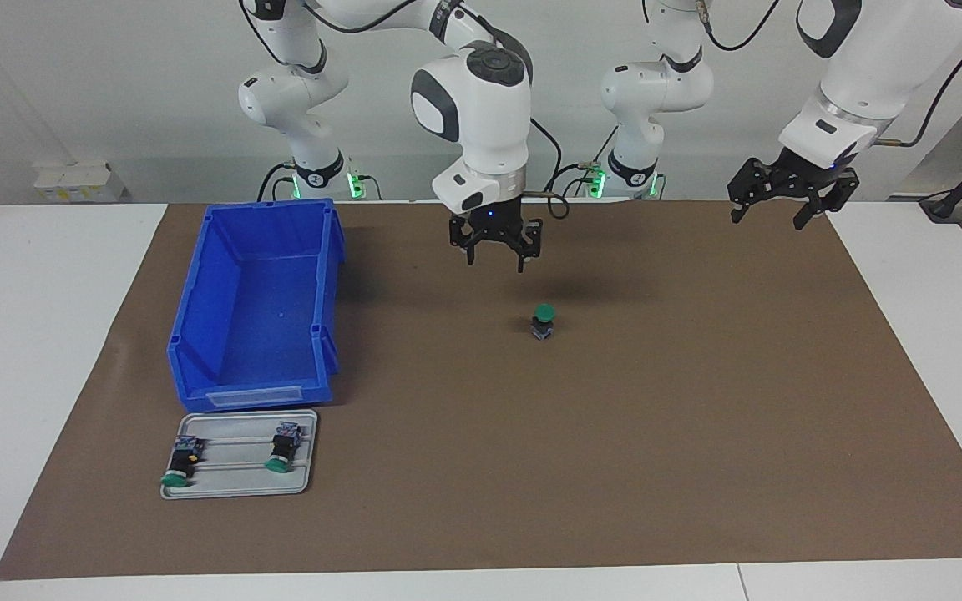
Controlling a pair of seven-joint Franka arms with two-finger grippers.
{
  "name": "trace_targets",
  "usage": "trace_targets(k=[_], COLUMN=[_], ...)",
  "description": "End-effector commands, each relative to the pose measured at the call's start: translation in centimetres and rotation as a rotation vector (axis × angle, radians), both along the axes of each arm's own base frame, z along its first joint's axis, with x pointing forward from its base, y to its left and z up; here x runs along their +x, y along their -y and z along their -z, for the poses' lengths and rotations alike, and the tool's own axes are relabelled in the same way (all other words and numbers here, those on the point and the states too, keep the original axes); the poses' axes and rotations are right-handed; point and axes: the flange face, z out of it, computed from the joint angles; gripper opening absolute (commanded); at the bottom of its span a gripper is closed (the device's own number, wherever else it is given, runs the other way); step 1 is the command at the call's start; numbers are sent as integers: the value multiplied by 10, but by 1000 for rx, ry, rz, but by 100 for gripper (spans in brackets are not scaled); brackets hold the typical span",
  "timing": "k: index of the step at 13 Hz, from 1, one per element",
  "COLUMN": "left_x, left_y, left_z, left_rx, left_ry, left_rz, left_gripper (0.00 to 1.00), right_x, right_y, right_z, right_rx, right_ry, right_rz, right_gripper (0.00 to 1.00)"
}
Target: Place and press button with both arms
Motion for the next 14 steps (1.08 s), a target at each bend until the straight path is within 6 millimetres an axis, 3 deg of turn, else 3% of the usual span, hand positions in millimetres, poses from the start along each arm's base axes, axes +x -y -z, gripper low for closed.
trace_targets(k=[1,4,5,7,10,14], left_x=[-9,-9,-9,-9,-9,-9], left_y=[-4,-4,-4,-4,-4,-4], left_z=[-1,-1,-1,-1,-1,-1], left_rx=[-2,-2,-2,-2,-2,-2], left_ry=[6,6,6,6,6,6], left_rz=[-2,-2,-2,-2,-2,-2], left_gripper=[100,100,100,100,100,100], right_x=[4,12,15,24,26,27], right_y=[-36,-81,-85,-83,-93,-89], right_z=[24,67,78,78,105,117], right_rx=[-31,-59,-65,-37,-22,-19], right_ry=[33,63,77,103,123,114], right_rz=[-17,-36,-43,-38,-64,-101], right_gripper=[87,86,86,86,86,85])
